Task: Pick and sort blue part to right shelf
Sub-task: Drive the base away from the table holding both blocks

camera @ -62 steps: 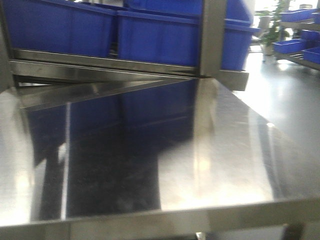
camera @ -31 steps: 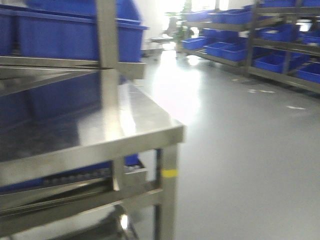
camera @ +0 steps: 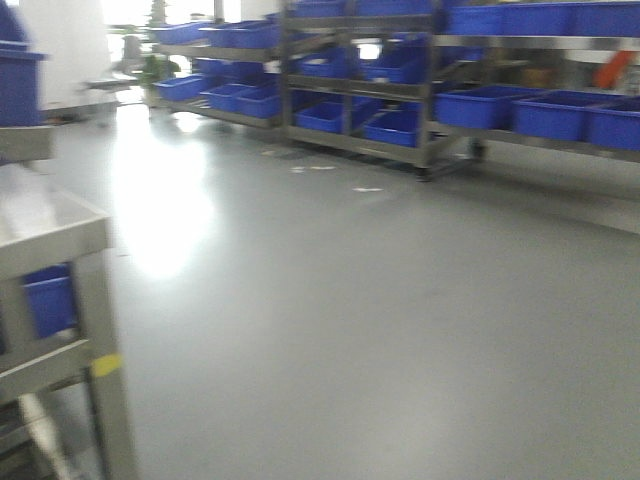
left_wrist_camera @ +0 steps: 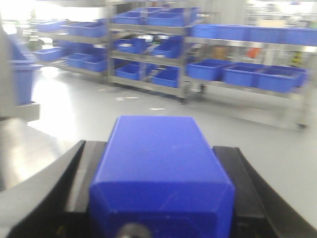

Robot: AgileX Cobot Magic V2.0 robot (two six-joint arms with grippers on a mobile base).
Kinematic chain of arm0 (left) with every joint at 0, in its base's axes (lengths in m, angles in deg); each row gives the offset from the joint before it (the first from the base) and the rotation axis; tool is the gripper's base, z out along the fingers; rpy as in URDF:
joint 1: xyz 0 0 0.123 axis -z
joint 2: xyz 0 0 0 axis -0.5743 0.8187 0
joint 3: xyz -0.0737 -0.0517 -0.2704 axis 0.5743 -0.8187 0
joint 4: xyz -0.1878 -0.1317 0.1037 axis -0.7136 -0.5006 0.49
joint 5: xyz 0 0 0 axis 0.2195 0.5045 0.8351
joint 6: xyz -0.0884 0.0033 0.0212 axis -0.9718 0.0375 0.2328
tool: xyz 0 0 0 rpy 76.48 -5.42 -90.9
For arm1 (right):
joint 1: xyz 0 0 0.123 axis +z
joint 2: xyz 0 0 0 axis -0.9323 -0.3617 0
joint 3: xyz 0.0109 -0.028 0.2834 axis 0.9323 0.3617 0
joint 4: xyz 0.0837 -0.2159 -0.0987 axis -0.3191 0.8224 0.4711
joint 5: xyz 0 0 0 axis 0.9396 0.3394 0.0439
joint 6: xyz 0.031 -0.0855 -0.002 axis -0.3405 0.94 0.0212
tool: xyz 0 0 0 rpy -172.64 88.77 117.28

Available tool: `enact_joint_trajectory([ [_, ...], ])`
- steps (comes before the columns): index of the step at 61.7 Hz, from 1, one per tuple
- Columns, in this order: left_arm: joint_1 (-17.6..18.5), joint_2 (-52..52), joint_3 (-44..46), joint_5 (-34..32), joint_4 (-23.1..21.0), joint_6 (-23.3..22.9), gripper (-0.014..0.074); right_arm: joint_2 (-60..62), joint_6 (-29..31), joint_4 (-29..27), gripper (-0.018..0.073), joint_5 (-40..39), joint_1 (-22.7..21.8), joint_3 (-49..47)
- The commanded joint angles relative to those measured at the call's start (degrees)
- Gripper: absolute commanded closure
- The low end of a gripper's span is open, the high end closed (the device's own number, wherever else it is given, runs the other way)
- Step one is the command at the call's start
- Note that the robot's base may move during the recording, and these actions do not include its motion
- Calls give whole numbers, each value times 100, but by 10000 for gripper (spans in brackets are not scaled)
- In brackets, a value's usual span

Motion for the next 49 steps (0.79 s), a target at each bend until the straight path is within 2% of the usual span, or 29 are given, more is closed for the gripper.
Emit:
enact_joint_trajectory([
  [1,-2,62,153,-490,25,3,263,-75,55,82,370,-558,-6,-156],
  [49,-2,62,153,-490,25,3,263,-75,55,82,370,-558,-6,-156],
])
